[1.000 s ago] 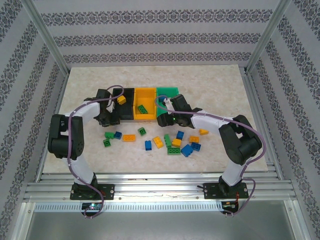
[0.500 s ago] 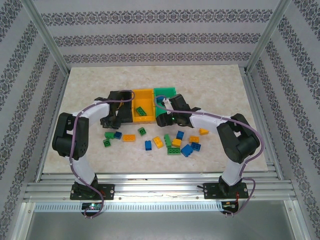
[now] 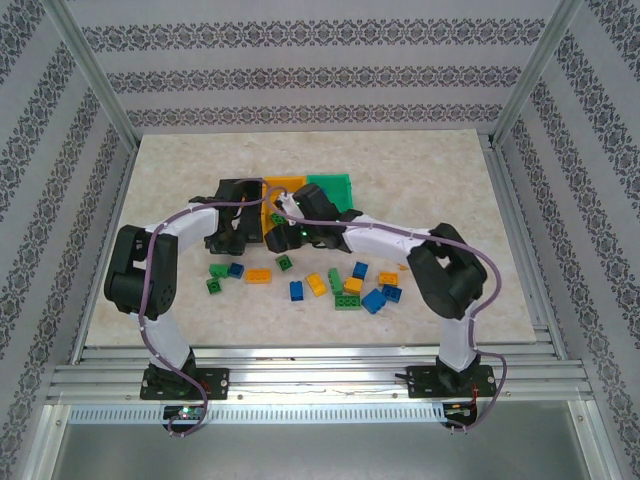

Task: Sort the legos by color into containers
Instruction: Touch the container at the center of the table.

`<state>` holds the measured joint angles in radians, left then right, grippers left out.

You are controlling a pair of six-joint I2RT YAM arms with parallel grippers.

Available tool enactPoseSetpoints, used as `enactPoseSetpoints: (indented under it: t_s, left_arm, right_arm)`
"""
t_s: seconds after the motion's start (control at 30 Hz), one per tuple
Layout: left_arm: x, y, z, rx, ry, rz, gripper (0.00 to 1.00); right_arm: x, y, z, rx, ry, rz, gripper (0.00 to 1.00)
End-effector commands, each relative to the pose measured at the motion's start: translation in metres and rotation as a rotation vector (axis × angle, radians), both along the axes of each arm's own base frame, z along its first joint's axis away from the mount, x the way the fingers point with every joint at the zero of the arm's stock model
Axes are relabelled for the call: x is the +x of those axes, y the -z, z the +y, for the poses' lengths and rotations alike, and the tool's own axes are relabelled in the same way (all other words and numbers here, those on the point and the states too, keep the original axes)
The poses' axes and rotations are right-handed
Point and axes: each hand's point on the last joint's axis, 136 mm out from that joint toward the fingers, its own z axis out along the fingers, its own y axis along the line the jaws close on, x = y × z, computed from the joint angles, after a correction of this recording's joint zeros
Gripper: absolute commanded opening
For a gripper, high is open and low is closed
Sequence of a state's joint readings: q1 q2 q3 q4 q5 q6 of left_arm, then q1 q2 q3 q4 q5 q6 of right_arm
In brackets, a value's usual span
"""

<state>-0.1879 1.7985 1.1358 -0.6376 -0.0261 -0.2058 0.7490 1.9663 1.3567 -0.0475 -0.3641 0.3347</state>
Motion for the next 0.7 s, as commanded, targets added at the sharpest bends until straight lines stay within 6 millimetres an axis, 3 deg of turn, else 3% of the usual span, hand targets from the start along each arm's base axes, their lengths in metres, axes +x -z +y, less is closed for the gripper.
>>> enactPoseSetpoints:
  t_s: [0.0, 0.07, 0.13, 0.37, 0.57, 0.67]
  left_arm:
    - [0.007, 0.001, -0.002, -0.022, 0.020, -0.037, 0.31]
    - [0.006, 0.003, -0.003, -0.031, 0.021, -0.035, 0.31]
    - [0.006, 0.005, -0.004, -0.042, 0.019, -0.037, 0.31]
    - [-0.001, 0.003, -0.004, -0.107, 0.002, -0.062, 0.31]
    - [-0.003, -0.011, -0.011, -0.179, 0.018, -0.118, 0.32]
    - [0.001, -0.024, -0.018, -0.239, 0.031, -0.193, 0.40]
  right_arm:
    - [0.004, 0.005, 0.030, 0.085, -0.012, 0.100, 0.61]
    - [0.011, 0.013, 0.043, 0.107, 0.001, 0.143, 0.61]
    - [0.026, 0.027, 0.042, 0.104, 0.068, 0.178, 0.60]
    - [0.069, 0.070, 0.004, 0.115, 0.289, 0.252, 0.56]
    - [0.074, 0.069, 0.008, 0.083, 0.311, 0.208, 0.56]
    - [0.071, 0.074, 0.017, 0.072, 0.301, 0.207, 0.56]
